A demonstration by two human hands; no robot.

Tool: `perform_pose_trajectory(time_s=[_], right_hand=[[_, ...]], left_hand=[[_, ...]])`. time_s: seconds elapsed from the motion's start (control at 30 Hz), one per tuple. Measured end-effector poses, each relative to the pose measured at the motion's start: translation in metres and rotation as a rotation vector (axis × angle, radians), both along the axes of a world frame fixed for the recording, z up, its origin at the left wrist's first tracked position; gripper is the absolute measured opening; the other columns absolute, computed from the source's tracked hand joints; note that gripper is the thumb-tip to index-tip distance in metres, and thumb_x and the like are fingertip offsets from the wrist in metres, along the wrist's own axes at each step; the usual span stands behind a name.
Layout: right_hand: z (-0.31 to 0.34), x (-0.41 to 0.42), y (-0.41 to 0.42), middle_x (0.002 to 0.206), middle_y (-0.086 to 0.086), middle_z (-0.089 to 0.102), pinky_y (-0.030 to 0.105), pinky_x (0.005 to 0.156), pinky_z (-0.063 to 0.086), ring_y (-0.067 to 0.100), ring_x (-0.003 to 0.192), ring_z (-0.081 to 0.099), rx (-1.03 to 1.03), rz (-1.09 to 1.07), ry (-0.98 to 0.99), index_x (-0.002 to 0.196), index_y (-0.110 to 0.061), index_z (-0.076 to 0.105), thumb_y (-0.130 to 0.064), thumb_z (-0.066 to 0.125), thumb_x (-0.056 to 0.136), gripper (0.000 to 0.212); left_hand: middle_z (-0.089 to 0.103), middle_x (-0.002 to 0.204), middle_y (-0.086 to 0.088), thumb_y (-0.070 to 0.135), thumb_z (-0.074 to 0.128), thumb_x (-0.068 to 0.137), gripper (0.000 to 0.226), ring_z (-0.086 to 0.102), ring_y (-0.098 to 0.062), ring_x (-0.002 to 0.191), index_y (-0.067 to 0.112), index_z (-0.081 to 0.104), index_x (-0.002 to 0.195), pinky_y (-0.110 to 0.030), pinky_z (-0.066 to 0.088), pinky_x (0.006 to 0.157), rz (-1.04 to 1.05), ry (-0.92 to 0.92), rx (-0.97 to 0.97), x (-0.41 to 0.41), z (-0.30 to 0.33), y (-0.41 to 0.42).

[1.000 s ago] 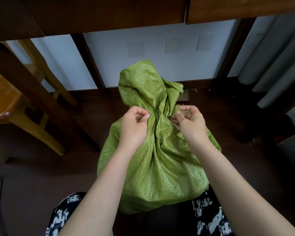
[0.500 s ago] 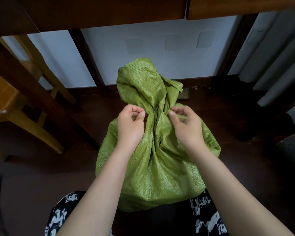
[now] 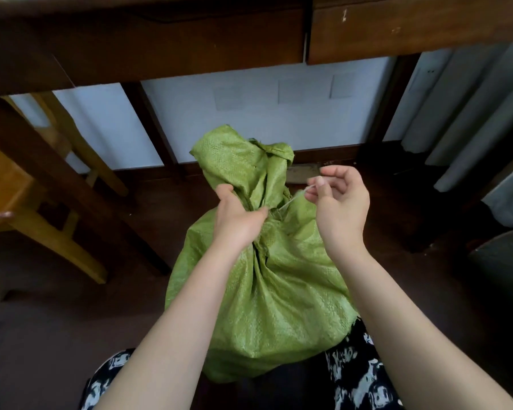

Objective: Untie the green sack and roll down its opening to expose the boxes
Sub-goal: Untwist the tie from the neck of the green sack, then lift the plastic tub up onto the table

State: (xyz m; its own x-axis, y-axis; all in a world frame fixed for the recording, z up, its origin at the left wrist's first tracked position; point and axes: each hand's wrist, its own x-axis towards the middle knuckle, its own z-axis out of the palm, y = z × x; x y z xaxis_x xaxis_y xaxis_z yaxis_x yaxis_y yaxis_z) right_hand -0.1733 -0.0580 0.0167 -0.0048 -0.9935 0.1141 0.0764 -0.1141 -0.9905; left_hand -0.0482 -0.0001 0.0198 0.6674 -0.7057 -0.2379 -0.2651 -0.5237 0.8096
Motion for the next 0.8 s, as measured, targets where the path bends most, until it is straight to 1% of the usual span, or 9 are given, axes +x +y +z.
perform_pose_trajectory(time_s=[0.1, 0.17, 0.23, 0.33, 0.4, 0.47, 0.57, 0.67, 0.8], right_hand=[[0.020, 0.001, -0.002, 0.078, -0.002, 0.063, 0.038, 0.070, 0.058, 0.011, 0.068, 0.062, -0.151, -0.099, 0.050, 0.090, -0.025, 0.049, 0.000, 0.046, 0.091, 0.025], [0.037, 0.001, -0.003, 0.078, -0.004, 0.062, 0.047, 0.072, 0.055, 0.017, 0.072, 0.063, -0.228, -0.131, 0.065, 0.089, -0.032, 0.047, -0.004, 0.045, 0.090, 0.029], [0.054, 0.001, -0.004, 0.078, -0.005, 0.061, 0.050, 0.072, 0.054, 0.020, 0.074, 0.063, -0.281, -0.131, 0.078, 0.088, -0.035, 0.046, -0.005, 0.045, 0.089, 0.030], [0.078, 0.000, -0.002, 0.079, -0.002, 0.062, 0.042, 0.068, 0.056, 0.019, 0.073, 0.063, -0.337, -0.097, 0.041, 0.089, -0.032, 0.048, -0.002, 0.046, 0.091, 0.029], [0.095, -0.001, 0.001, 0.080, 0.001, 0.063, 0.031, 0.065, 0.056, 0.015, 0.070, 0.063, -0.376, -0.060, -0.015, 0.089, -0.028, 0.049, 0.000, 0.047, 0.093, 0.028], [0.113, 0.000, 0.003, 0.081, 0.004, 0.064, 0.024, 0.064, 0.055, 0.015, 0.070, 0.063, -0.427, -0.031, -0.059, 0.091, -0.024, 0.050, 0.000, 0.048, 0.093, 0.025], [0.148, 0.000, 0.003, 0.083, 0.004, 0.067, 0.022, 0.067, 0.055, 0.018, 0.072, 0.067, -0.512, 0.000, -0.142, 0.094, -0.018, 0.053, -0.001, 0.052, 0.094, 0.018], [0.187, -0.001, 0.000, 0.085, 0.006, 0.070, 0.025, 0.071, 0.057, 0.017, 0.074, 0.071, -0.590, 0.013, -0.209, 0.096, -0.013, 0.055, -0.001, 0.055, 0.093, 0.013], [0.240, -0.002, -0.005, 0.089, 0.008, 0.072, 0.027, 0.075, 0.059, 0.016, 0.079, 0.073, -0.696, 0.009, -0.264, 0.099, -0.007, 0.058, -0.003, 0.058, 0.092, 0.007]], left_hand=[[0.039, 0.136, -0.009, 0.030, 0.070, 0.082, 0.075, 0.048, -0.025, 0.111, 0.018, 0.022, 0.139, -0.034, 0.040, 0.088, -0.035, -0.093, 0.074, 0.003, 0.011, 0.001], [0.035, 0.135, -0.011, 0.036, 0.072, 0.080, 0.074, 0.049, -0.028, 0.111, 0.017, 0.025, 0.135, -0.037, 0.043, 0.090, -0.038, -0.171, 0.107, 0.006, 0.021, 0.003], [0.039, 0.129, -0.010, 0.041, 0.070, 0.080, 0.065, 0.051, -0.030, 0.112, 0.017, 0.034, 0.129, -0.040, 0.045, 0.091, -0.033, -0.272, 0.113, 0.012, 0.033, 0.006], [0.061, 0.105, -0.002, 0.033, 0.063, 0.085, 0.027, 0.060, -0.024, 0.100, 0.017, 0.058, 0.106, -0.031, 0.046, 0.080, -0.046, -0.414, -0.018, 0.018, 0.060, 0.012], [0.066, 0.083, 0.003, 0.024, 0.062, 0.085, 0.006, 0.066, -0.021, 0.088, 0.019, 0.063, 0.088, -0.028, 0.049, 0.076, -0.061, -0.428, -0.127, 0.022, 0.083, 0.017], [0.067, 0.070, 0.005, 0.019, 0.062, 0.084, 0.010, 0.069, -0.022, 0.073, 0.022, 0.059, 0.075, -0.035, 0.055, 0.075, -0.072, -0.426, -0.215, 0.027, 0.108, 0.021], [0.068, 0.066, 0.003, 0.018, 0.061, 0.084, 0.016, 0.069, -0.022, 0.063, 0.023, 0.060, 0.069, -0.043, 0.057, 0.071, -0.058, -0.491, -0.405, 0.036, 0.153, 0.024], [0.069, 0.068, 0.000, 0.016, 0.062, 0.084, 0.016, 0.069, -0.022, 0.060, 0.024, 0.061, 0.070, -0.043, 0.057, 0.071, -0.001, -0.573, -0.589, 0.041, 0.198, 0.024], [0.068, 0.077, 0.002, 0.020, 0.060, 0.086, 0.016, 0.069, -0.021, 0.066, 0.031, 0.059, 0.075, -0.043, 0.058, 0.069, 0.014, -0.637, -0.777, 0.042, 0.258, 0.026]])
